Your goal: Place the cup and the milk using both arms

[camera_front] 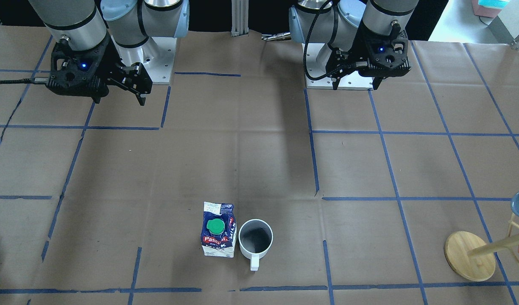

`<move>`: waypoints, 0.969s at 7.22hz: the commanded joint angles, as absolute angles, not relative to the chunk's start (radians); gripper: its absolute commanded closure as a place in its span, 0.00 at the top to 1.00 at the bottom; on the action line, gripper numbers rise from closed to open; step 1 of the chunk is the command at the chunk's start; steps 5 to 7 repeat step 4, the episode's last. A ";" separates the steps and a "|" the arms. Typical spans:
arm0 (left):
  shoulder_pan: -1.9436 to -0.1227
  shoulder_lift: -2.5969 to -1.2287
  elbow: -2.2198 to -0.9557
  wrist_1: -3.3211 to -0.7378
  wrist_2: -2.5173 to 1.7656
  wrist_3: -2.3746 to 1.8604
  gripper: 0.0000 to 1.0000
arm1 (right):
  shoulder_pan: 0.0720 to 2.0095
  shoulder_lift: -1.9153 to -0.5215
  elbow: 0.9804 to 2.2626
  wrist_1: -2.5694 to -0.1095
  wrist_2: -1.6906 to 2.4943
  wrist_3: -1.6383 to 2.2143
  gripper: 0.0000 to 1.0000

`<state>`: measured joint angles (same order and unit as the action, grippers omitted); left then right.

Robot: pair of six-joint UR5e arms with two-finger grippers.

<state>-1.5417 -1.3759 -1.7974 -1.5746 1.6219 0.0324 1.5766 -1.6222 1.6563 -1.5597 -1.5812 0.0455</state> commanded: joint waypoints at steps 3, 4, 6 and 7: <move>-1.540 -1.437 -1.738 -1.545 1.618 0.029 1.00 | 1.577 -1.628 1.657 -1.560 -1.582 0.048 1.00; -1.543 -1.456 -1.717 -1.542 1.615 0.034 1.00 | 1.577 -1.628 1.658 -1.559 -1.582 0.046 1.00; -1.543 -1.456 -1.717 -1.542 1.615 0.034 1.00 | 1.577 -1.628 1.658 -1.559 -1.582 0.046 1.00; -1.543 -1.456 -1.717 -1.542 1.615 0.034 1.00 | 1.577 -1.628 1.658 -1.559 -1.582 0.046 1.00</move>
